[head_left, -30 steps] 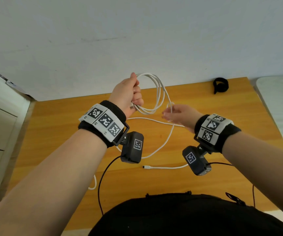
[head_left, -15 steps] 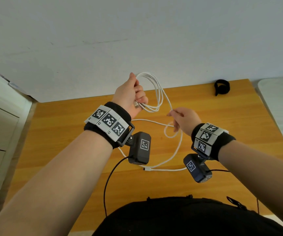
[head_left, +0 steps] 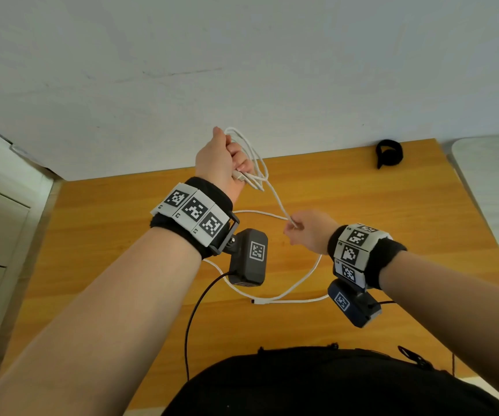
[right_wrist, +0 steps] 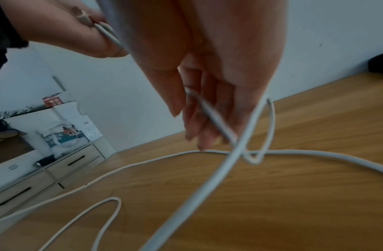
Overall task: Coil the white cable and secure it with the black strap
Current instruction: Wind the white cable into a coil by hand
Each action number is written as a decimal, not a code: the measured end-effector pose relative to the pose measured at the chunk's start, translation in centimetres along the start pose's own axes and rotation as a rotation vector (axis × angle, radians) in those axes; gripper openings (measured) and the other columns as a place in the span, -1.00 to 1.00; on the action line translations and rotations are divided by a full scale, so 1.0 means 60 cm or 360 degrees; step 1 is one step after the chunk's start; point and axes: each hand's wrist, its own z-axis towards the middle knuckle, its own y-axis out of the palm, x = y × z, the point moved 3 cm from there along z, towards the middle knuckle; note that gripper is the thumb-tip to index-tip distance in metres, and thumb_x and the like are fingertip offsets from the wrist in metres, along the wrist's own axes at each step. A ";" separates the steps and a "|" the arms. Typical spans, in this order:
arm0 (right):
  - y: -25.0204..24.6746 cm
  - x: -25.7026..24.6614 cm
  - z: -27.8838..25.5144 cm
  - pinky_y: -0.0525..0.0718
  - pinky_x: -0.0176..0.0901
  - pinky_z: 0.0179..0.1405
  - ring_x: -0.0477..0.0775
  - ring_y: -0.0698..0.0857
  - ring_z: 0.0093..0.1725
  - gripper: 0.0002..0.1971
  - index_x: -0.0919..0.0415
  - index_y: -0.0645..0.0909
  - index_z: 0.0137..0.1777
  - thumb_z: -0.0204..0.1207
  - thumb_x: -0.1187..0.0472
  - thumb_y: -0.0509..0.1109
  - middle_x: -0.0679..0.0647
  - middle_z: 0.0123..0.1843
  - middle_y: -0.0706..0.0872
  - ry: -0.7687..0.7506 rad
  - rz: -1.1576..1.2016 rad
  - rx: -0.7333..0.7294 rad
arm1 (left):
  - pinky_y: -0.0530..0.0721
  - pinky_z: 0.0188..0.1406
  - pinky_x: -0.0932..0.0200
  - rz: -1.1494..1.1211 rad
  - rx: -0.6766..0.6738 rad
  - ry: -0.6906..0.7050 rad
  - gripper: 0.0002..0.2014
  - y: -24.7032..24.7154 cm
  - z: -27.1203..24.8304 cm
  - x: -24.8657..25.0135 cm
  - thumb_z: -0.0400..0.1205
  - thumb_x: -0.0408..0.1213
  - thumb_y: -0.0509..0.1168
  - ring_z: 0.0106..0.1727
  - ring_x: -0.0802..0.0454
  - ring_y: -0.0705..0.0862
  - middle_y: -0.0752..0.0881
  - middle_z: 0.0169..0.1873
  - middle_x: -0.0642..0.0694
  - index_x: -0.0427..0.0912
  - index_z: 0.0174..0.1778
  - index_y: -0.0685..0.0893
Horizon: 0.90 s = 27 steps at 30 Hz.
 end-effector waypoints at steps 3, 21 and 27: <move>0.007 0.004 -0.004 0.53 -0.15 -0.17 0.11 0.56 -0.12 -0.87 0.23 0.53 -0.03 0.64 0.25 0.15 0.11 -0.10 0.65 0.0044 -0.0204 -0.0095 | 0.23 -0.75 0.35 -0.0012 0.0027 0.0064 -0.60 0.002 0.005 0.004 0.75 -0.11 0.00 -0.80 0.17 0.24 0.34 -0.72 0.06 -0.14 -0.41 0.36; -0.027 -0.051 -0.034 0.51 -0.05 -0.05 0.25 0.62 0.05 -0.73 -0.03 0.67 0.25 0.64 0.13 0.23 0.09 0.12 0.62 -0.0602 -0.0637 0.0336 | 0.48 -0.33 0.15 0.1586 -0.0350 0.0598 -0.83 -0.005 -0.009 -0.031 0.76 -0.23 -0.04 -0.46 0.10 0.40 0.51 -0.30 -0.03 -0.19 -0.09 0.36; -0.043 -0.072 -0.044 0.44 -0.03 0.12 0.28 0.64 0.02 -0.81 0.12 0.77 0.08 0.53 0.20 0.38 0.15 0.00 0.71 -0.0807 -0.0559 0.0593 | 0.54 -0.40 0.26 0.2013 -0.0462 0.0721 -0.83 -0.009 -0.014 -0.051 0.76 -0.20 -0.02 -0.42 0.13 0.53 0.54 -0.31 0.05 -0.21 0.00 0.38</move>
